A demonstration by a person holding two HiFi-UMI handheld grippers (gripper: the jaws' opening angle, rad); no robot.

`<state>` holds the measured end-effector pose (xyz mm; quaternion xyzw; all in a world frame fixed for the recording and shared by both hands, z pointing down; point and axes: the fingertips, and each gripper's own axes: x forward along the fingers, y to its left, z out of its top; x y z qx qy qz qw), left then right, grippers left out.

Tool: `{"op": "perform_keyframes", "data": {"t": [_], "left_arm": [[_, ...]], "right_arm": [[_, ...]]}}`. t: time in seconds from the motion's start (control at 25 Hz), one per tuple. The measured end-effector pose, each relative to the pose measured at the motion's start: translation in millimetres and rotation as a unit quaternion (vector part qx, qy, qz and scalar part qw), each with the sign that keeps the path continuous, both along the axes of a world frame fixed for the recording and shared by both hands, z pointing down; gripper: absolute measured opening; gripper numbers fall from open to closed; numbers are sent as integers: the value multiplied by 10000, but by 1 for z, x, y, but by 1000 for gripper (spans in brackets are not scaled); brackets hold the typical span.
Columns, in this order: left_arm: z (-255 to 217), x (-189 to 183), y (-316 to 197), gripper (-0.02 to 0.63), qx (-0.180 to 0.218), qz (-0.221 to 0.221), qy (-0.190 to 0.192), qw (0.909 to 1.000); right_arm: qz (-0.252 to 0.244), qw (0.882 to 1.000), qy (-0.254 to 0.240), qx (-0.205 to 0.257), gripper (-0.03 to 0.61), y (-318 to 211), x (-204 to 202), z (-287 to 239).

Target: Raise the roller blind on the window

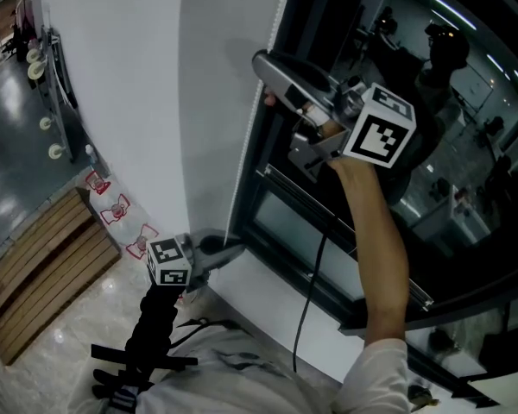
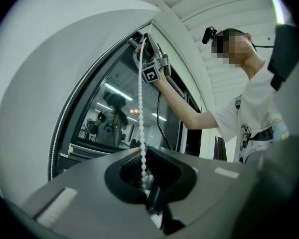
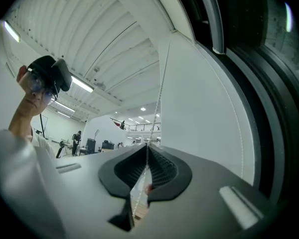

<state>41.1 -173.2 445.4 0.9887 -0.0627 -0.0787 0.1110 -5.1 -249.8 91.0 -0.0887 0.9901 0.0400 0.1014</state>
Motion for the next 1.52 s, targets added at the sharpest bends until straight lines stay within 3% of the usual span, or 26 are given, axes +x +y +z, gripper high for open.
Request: {"op": "perform_keyframes", "data": {"t": [0.8,1.36,1.52], "left_arm": [[-5,5,0,-2,53,99,8,9999],[-5,6,0,-2,23,88,12,10000],[-4,6,0,-2,7,82,16,10000]], "right_arm": [[47,9963,599,-614,14,20,-5,133],[-50,9762,1533,-1536,14,35,-13,276],[-48,9721,1526,-1779,14,37,-10,300]]}}
